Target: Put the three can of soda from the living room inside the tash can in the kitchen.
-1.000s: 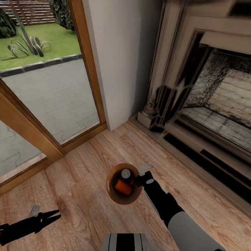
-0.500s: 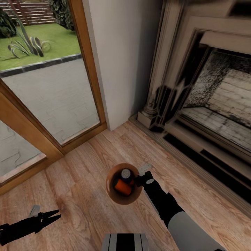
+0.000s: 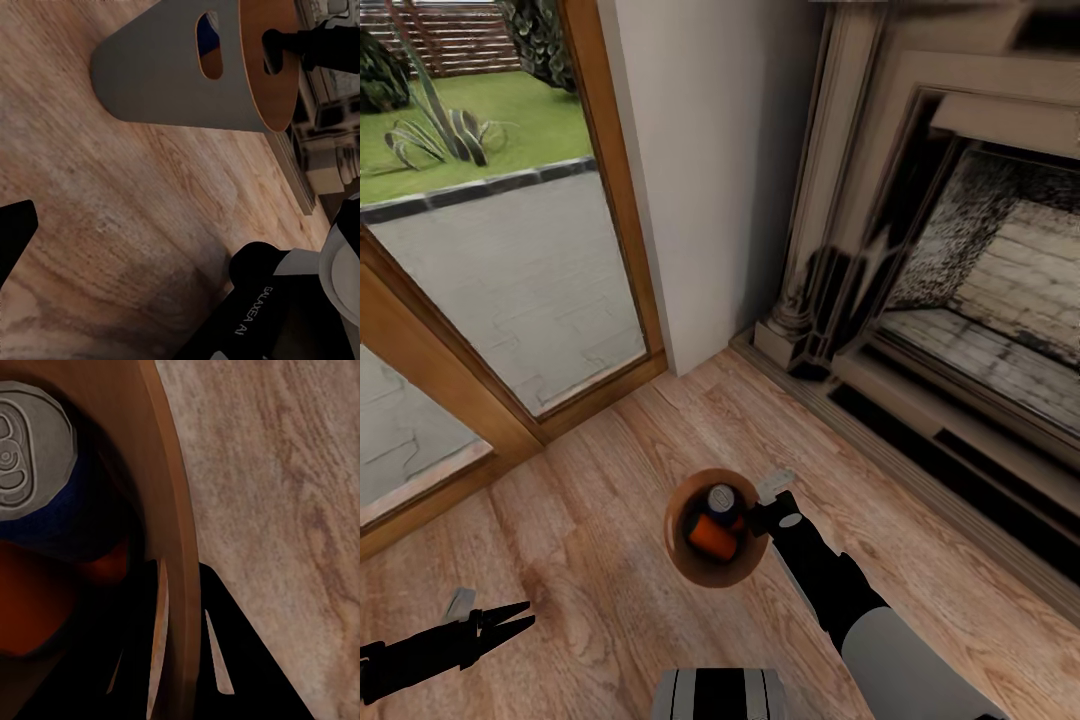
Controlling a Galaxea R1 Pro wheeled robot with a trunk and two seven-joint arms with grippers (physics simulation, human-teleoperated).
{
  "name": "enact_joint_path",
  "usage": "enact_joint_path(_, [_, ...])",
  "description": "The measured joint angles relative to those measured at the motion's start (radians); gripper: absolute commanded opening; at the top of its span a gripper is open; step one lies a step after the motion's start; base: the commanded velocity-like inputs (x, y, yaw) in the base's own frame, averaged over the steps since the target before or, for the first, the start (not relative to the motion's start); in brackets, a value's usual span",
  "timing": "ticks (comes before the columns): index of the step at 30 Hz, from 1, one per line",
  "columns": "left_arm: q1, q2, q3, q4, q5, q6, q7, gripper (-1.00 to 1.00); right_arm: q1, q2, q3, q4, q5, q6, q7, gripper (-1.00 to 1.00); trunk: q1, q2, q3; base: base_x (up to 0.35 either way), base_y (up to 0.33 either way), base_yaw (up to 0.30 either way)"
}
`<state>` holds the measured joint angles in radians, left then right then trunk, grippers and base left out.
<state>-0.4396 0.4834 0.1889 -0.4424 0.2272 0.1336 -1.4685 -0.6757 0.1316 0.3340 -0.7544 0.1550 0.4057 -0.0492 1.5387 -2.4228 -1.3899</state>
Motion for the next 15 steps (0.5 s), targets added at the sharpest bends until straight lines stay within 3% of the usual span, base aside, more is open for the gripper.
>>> enact_joint_path(14, [0.0,0.0,0.0,0.0,0.0,0.0,0.0,1.0,0.0,0.0,0.0,0.0,-0.001,0.0,-0.001,-1.0,0.001,0.0,0.0,0.0,0.0,0.0])
enact_joint_path(15, [0.0,0.0,0.0,0.0,0.0,0.0,0.001,1.0,0.0,0.0,0.0,0.0,-0.001,0.0,-0.001,1.0,0.001,0.0,0.0,0.0,0.0,0.0])
